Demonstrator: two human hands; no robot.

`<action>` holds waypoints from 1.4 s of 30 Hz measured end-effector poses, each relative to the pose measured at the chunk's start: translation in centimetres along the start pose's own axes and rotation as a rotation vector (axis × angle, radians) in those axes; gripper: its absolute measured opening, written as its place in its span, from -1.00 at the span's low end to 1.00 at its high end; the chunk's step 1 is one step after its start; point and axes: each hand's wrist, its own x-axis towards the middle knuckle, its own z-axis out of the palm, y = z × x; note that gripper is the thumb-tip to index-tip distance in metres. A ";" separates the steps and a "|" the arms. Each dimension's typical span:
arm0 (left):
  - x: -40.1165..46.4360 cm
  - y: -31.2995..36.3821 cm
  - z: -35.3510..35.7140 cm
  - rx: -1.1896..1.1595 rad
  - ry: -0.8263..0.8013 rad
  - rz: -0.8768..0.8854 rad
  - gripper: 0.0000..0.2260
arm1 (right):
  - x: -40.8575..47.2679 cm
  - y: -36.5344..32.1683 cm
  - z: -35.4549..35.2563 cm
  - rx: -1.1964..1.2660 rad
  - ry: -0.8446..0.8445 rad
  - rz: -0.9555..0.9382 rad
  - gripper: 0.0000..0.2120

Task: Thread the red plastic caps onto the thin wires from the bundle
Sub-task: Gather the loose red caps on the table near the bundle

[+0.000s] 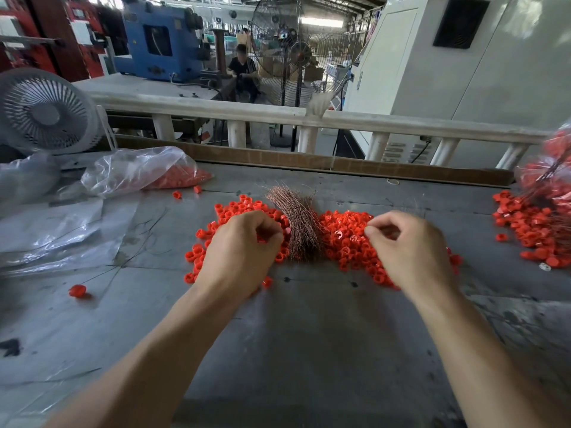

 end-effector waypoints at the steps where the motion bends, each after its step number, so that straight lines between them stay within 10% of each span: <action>1: -0.1 -0.1 0.1 0.026 -0.014 0.013 -0.90 | -0.3 -0.4 0.6 0.027 -0.049 -0.042 -0.98; 25: -0.3 0.0 0.7 0.003 -0.054 0.163 -0.95 | -1.9 -3.2 2.4 0.039 -0.018 -0.331 -0.91; 35: -0.9 1.4 0.0 -0.199 -0.061 0.361 -0.86 | -3.2 -5.3 1.4 0.266 -0.004 -0.554 -0.96; 42: -0.8 1.9 -0.4 -0.614 -0.129 0.195 -0.93 | -3.5 -5.0 1.7 0.554 -0.213 -0.326 -0.77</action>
